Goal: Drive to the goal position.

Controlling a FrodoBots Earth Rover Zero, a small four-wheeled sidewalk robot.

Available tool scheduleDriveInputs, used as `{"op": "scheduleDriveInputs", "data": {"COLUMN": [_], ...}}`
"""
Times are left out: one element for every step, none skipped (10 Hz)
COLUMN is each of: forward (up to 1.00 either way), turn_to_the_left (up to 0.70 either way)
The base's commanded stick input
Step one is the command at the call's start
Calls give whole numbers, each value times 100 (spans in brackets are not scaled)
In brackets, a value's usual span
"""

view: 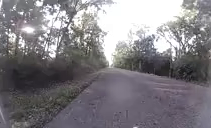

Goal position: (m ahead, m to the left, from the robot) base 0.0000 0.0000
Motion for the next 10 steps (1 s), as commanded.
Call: {"op": "scheduleDriveInputs", "data": {"forward": [3, 0, 0, 0, 0, 0, 0, 0, 0, 0], "turn_to_the_left": [0, 0, 0, 0, 0, 0, 0, 0, 0, 0]}}
